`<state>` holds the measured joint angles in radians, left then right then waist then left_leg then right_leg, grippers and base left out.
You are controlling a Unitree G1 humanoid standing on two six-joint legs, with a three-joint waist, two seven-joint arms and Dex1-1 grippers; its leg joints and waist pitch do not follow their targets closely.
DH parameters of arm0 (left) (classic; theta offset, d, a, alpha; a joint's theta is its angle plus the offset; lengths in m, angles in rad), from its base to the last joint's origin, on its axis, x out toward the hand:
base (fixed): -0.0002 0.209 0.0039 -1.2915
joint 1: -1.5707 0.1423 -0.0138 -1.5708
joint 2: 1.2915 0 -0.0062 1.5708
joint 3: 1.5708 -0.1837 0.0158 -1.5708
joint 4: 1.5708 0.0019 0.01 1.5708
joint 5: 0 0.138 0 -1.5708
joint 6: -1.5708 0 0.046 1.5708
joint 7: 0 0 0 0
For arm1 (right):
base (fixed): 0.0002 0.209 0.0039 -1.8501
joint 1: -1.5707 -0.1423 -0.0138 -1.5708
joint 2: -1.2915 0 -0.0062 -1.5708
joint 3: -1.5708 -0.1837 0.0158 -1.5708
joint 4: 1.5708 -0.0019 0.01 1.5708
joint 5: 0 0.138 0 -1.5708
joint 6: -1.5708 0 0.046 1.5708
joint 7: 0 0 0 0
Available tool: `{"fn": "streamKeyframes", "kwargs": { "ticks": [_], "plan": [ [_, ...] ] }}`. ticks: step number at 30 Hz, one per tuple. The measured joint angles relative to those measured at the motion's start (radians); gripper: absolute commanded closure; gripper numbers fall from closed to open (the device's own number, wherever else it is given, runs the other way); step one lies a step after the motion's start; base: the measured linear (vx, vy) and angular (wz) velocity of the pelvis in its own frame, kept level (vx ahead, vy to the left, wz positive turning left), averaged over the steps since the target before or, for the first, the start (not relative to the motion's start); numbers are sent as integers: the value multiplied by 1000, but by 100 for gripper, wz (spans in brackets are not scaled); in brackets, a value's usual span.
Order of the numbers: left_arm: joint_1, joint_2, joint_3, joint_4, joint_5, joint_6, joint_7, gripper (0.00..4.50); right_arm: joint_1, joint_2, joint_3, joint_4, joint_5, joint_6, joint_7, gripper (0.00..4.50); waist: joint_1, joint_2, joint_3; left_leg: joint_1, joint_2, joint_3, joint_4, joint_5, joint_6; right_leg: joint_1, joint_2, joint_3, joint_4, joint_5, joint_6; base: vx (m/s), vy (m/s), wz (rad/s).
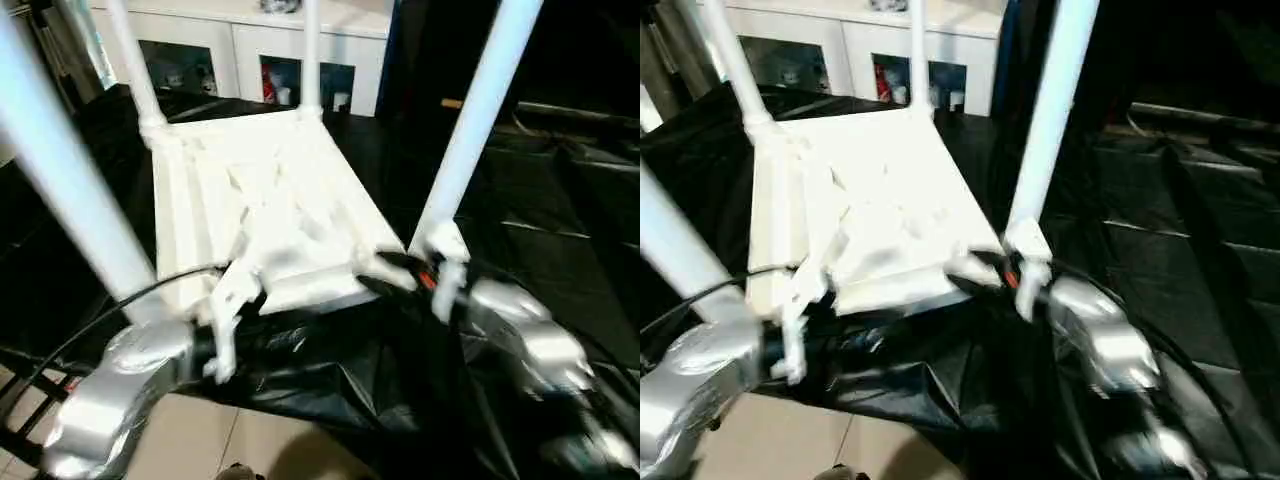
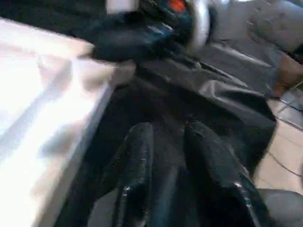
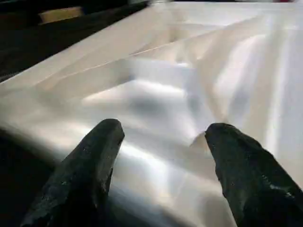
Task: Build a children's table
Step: Rotate leg to tighten, then rotate table base
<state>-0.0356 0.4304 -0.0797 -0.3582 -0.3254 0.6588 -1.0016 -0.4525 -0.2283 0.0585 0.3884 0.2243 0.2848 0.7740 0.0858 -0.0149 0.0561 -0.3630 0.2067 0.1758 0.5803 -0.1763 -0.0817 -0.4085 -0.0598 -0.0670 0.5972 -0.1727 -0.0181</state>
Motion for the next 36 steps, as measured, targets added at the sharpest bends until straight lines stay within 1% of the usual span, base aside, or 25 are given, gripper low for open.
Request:
{"fn": "streamKeyframes", "kwargs": {
  "ticks": [1, 2, 3, 5, 6, 7, 8, 9, 11, 12, 14, 17, 18, 19, 21, 24, 26, 28, 30, 31, 33, 36],
  "plan": [
    [11, 14, -2, -14, -8, 16, -10, 255, -25, 18, -9, 37, -4, -13, -33, 123, -2, -1, 0, 0, 0, 0, 0, 0, 0, 0, 0, 0, 0, 0, 0, 0, 0, 0],
    [18, 21, -3, -22, -15, 28, -18, 255, -42, 25, -14, 60, -6, -22, -58, 123, -2, -2, 0, 0, 0, 0, 0, 0, 0, 0, 0, 0, 0, 0, 0, 0, 0, 0],
    [32, 36, -1, -34, -31, 44, -26, 223, -68, 39, -18, 104, -19, -43, -93, 123, -2, -3, 0, 1, 0, 0, 0, 0, 0, 0, 0, 0, 0, 0, 0, 0, 0, 0],
    [46, 58, 2, -44, -47, 64, -36, 225, -98, 53, -22, 154, -29, -68, -129, 123, 0, -5, 0, 1, 0, 0, 1, 0, 0, 1, 0, 0, 1, 0, 0, 0, 0, 0],
    [52, 78, 5, -50, -56, 75, -43, 207, -112, 62, -23, 181, -36, -84, -147, 123, 1, -7, -1, 1, 0, 0, 2, 0, -1, 1, 0, 1, 3, 0, 0, 0, 0, 0],
    [64, 100, 8, -59, -67, 82, -50, 207, -128, 71, -22, 216, -42, -102, -162, 123, 0, -8, -1, 2, 0, 0, 2, 0, -1, 1, 0, 1, 5, 0, 0, 0, 0, 0],
    [73, 120, 11, -62, -76, 89, -61, 187, -141, 73, -22, 244, -46, -114, -172, 123, 0, -9, -1, 3, 0, 0, 3, 0, -1, 1, 0, 1, 7, 0, 0, 0, 0, 0],
    [84, 142, 18, -63, -83, 100, -70, 178, -153, 74, -23, 272, -51, -128, -187, 123, 0, -9, -1, 3, 0, 0, 4, 0, -1, 1, 0, 2, 9, 0, 0, 0, 0, 0],
    [107, 176, 33, -69, -94, 110, -87, 171, -183, 77, -26, 330, -62, -154, -202, 123, -1, -10, 0, 3, 0, 0, 5, 0, -1, 0, 0, 3, 11, 0, 0, 0, 0, 0],
    [118, 201, 36, -75, -99, 113, -102, 157, -202, 78, -30, 366, -66, -172, -208, 123, -2, -11, 0, 3, 0, 0, 5, 0, -1, 0, 0, 3, 11, -1, 0, 0, 0, 0],
    [133, 224, 44, -85, -110, 116, -115, 134, -225, 80, -32, 410, -69, -195, -221, 123, -1, -12, 0, 3, 0, 0, 5, 0, -1, 0, 0, 3, 12, -1, 1, 0, 0, 0],
    [188, 302, 68, -101, -117, 118, -150, 124, -262, 79, -42, 493, -77, -242, -245, 123, -2, -15, 2, 4, 0, 0, 5, 0, -1, 0, 0, 3, 13, -1, 0, 0, 0, 0],
    [215, 326, 87, -101, -118, 118, -154, 111, -276, 76, -51, 525, -80, -261, -255, 123, -1, -15, 2, 4, 0, 0, 6, 0, -1, 0, 0, 3, 13, -1, 0, 0, 0, 0],
    [233, 339, 103, -100, -119, 119, -157, 111, -283, 71, -52, 542, -81, -270, -263, 123, 0, -16, 3, 3, 0, 0, 6, 0, -1, 0, 0, 3, 13, -1, 0, 0, 0, 0],
    [249, 349, 132, -100, -119, 118, -163, 88, -290, 59, -56, 562, -87, -287, -274, 123, 1, -17, 3, 3, 0, 0, 7, 0, -1, 1, 0, 4, 13, -1, 0, 0, 0, 0],
    [308, 387, 177, -102, -123, 117, -170, 73, -299, 59, -62, 592, -93, -315, -272, 123, -7, -21, 3, 5, 0, -1, 7, 0, -1, 2, 0, 4, 14, -1, 0, 0, 0, 0],
    [321, 389, 207, -102, -128, 108, -171, 53, -299, 56, -70, 607, -93, -322, -266, 123, -7, -22, 3, 5, 0, -1, 8, 0, -1, 2, 0, 4, 14, -1, 0, 0, 0, 0],
    [320, 381, 245, -95, -134, 71, -166, 40, -299, 56, -71, 614, -91, -339, -243, 123, -9, -22, 3, 5, 0, -1, 8, 0, -1, 2, 0, 4, 14, -1, 0, 0, 0, 0],
    [287, 356, 312, -69, -150, 17, -148, 19, -295, 56, -70, 609, -85, -344, -189, 123, -12, -26, 2, 5, 0, -2, 7, 0, -1, 2, 1, 4, 14, -1, 0, 0, 0, 0],
    [274, 354, 336, -59, -155, 10, -149, 8, -290, 57, -68, 599, -80, -343, -165, 123, -13, -28, 2, 5, 0, -2, 7, 0, -1, 2, 1, 3, 15, -1, 0, 0, 0, 0],
    [262, 355, 373, -54, -169, -6, -148, 2, -254, 56, -58, 540, -74, -342, -121, 123, -15, -32, 1, 6, 0, -2, 7, 0, -1, 3, 1, 3, 15, -1, 0, 0, 0, 0],
    [259, 357, 388, -47, -183, -13, -149, 2, -200, 53, -47, 473, -69, -338, -90, 123, -19, -34, 1, 6, 0, -2, 8, 0, -1, 4, 1, 4, 14, -1, 0, 0, 0, 0]
  ]
}}
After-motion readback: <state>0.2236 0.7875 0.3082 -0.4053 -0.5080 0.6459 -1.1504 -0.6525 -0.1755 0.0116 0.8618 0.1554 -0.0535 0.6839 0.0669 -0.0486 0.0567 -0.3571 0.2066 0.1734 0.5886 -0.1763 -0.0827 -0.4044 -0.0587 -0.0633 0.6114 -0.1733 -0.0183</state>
